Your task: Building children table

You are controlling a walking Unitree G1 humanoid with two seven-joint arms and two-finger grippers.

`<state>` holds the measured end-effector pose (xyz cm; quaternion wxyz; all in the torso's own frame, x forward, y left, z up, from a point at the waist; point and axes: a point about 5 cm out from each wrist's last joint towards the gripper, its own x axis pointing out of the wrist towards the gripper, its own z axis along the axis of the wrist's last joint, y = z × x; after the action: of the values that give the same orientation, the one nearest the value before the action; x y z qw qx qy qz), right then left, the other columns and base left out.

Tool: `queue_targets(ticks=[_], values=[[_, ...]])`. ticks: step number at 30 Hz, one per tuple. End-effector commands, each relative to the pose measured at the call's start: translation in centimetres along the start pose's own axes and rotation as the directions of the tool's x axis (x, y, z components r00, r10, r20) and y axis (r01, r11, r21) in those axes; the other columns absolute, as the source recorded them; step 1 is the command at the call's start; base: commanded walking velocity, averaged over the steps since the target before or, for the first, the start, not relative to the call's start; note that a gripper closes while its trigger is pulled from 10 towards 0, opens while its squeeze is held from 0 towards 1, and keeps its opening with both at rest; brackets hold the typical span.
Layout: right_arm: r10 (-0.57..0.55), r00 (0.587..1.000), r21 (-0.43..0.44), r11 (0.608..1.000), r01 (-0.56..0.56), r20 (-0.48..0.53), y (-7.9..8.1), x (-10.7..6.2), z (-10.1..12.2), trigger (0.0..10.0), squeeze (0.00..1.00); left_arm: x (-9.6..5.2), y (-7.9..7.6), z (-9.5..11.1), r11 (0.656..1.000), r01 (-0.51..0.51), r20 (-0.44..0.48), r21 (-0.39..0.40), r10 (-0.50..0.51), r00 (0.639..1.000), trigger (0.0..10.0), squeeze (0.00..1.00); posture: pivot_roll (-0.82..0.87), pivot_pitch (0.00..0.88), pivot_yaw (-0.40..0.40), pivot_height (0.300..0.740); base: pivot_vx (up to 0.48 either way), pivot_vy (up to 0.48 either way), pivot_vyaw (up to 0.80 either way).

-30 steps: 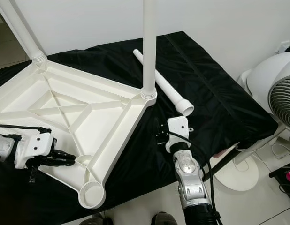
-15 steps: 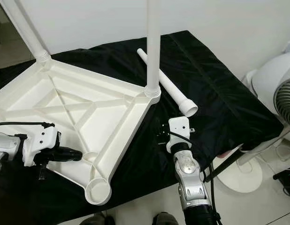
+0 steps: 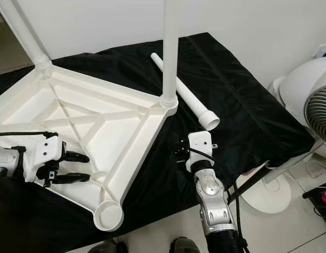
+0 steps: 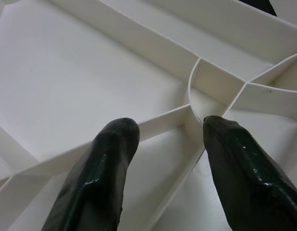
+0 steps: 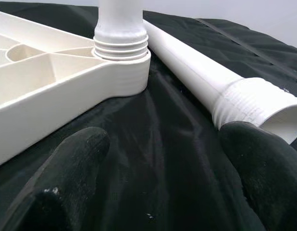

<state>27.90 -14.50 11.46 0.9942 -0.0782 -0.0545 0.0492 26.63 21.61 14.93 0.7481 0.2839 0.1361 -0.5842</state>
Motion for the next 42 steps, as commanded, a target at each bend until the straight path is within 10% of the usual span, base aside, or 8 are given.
queue_targets(ticks=[1,2,3,16,27,42], values=[[0.011,1.000,0.001,1.000,-0.011,-0.010,0.3,-0.1,-0.2,10.0,0.00,-0.9,0.4,-0.7,0.998,-0.067,-0.065,-0.012,0.066,0.996,10.0,1.00,-0.04,0.087,0.065,0.740,0.000,0.000,0.00],[0.013,1.000,0.004,1.000,-0.013,-0.011,0.4,-0.2,-0.2,10.0,0.00,-1.7,0.7,-0.4,0.998,-0.064,-0.054,-0.022,0.063,0.997,10.0,0.85,-0.04,0.084,0.061,0.740,0.000,0.000,0.00],[0.014,1.000,0.006,1.000,-0.014,-0.012,0.6,-0.3,-0.3,10.0,0.00,-2.4,1.0,0.0,0.997,-0.062,-0.033,-0.049,0.060,0.998,10.0,0.00,-0.04,0.081,0.060,0.740,0.000,0.000,0.00],[0.025,1.000,0.004,1.000,-0.025,-0.014,0.7,-0.3,-0.4,10.0,0.00,-4.0,0.7,2.4,0.982,0.015,0.158,-0.186,0.014,0.987,10.0,0.00,-0.04,0.066,0.048,0.740,0.000,0.000,0.00],[0.041,0.999,0.001,0.999,-0.041,-0.012,0.8,-0.1,-0.4,10.0,0.00,-2.8,-1.1,-0.2,0.997,-0.017,-0.081,-0.078,0.011,0.997,10.0,0.00,-0.03,0.049,0.031,0.740,0.000,0.000,0.00],[0.047,0.999,-0.003,0.999,-0.047,-0.005,0.8,0.1,-0.3,10.0,0.00,-1.6,0.7,-2.0,0.979,-0.203,-0.182,-0.027,0.195,0.964,10.0,0.00,-0.04,0.044,0.032,0.740,0.000,0.000,0.00]])
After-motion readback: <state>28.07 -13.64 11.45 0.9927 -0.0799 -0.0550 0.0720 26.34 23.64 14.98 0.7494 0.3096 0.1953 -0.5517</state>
